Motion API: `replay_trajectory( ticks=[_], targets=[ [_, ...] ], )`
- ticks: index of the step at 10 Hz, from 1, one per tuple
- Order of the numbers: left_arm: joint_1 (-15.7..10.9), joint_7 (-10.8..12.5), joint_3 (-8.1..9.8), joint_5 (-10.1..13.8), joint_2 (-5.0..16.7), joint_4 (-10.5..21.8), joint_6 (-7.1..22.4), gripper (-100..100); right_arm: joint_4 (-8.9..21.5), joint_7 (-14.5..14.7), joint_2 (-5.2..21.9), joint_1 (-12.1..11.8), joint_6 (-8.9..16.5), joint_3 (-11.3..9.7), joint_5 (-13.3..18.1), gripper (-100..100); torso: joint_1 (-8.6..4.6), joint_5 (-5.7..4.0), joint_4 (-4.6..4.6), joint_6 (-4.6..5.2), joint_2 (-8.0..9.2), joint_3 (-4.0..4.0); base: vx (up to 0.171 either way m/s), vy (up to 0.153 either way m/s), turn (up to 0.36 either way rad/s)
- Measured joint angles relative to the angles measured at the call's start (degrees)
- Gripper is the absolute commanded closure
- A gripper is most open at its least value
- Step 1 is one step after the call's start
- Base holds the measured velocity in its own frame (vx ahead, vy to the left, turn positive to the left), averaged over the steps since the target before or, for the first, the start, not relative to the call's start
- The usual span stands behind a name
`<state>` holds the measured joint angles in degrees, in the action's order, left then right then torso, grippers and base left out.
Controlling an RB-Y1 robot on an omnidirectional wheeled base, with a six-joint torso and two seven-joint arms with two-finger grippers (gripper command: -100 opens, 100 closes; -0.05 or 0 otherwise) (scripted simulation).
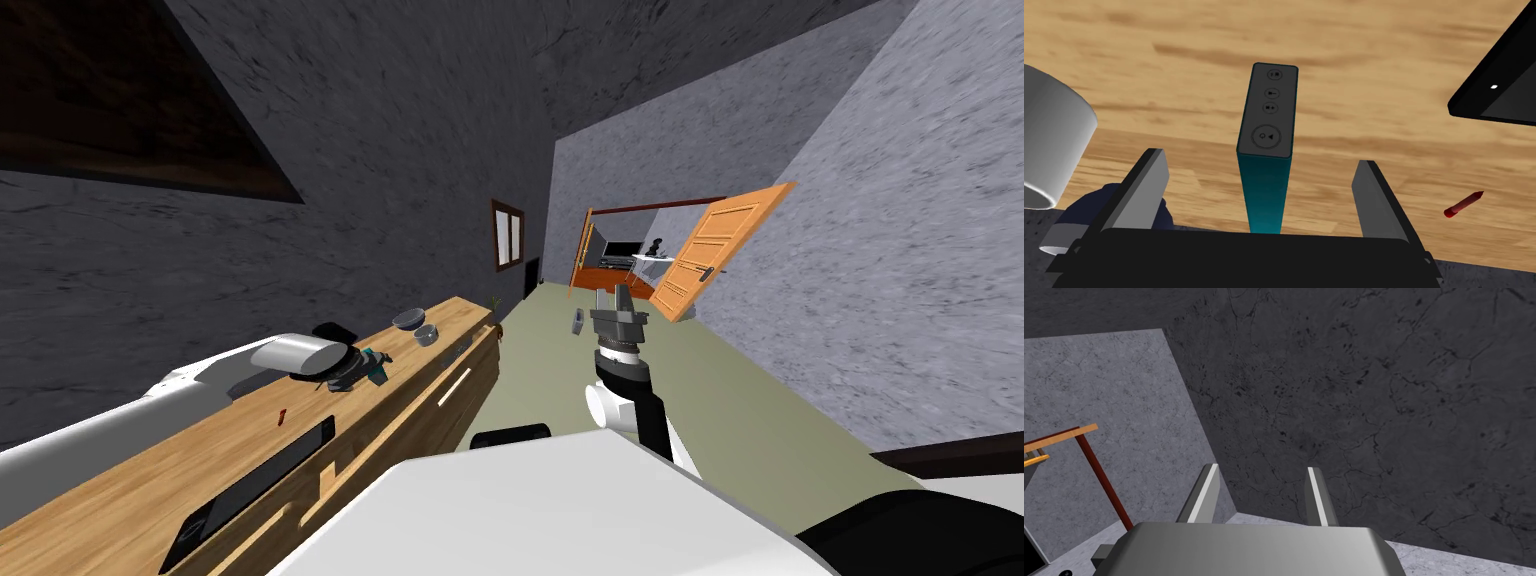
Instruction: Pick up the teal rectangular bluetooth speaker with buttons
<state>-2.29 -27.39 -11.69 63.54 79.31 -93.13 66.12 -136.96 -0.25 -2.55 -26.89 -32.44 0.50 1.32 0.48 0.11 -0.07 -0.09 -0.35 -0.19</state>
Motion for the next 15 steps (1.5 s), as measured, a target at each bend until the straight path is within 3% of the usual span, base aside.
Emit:
replay_trajectory(
  ticks=[3,6,7,8,15],
  targets=[
    [-0.91,-0.93,-0.35,5.17,2.9,2.43,3.1,-100,0.0,0.0,0.0,0.0,0.0,0.0,0.0,0,-0.03,0.01,0.01,-0.01,0.06,0.03,0.074,0.108,-0.11],
    [-1.46,-1.63,-0.56,8.71,4.78,4.17,4.89,-100,0.0,0.0,0.0,0.0,0.0,0.0,0.0,0,-0.06,0.01,0.04,-0.03,0.19,0.1,0.036,0.082,-0.049],
    [-1.47,-1.65,-0.55,8.83,4.85,4.22,4.99,0,0.0,0.0,-0.01,0.0,0.0,0.0,0.0,0,-0.24,-0.01,0.05,-0.04,0.27,0.15,0.003,0.009,0.002],
    [-1.47,-1.65,-0.55,8.81,4.84,4.22,4.98,-100,0.0,0.0,-0.01,0.0,0.0,-0.01,0.0,0,-0.38,-0.06,0.07,-0.04,0.33,0.18,-0.068,0.028,-0.26],
    [-2.67,0.88,-0.92,6.26,1.73,11.55,5.1,-100,0.01,0.0,-0.01,0.02,0.01,-0.01,0.0,0,-0.38,-0.06,0.17,-0.03,0.75,0.43,-0.116,0.035,-0.252]
  ],
)
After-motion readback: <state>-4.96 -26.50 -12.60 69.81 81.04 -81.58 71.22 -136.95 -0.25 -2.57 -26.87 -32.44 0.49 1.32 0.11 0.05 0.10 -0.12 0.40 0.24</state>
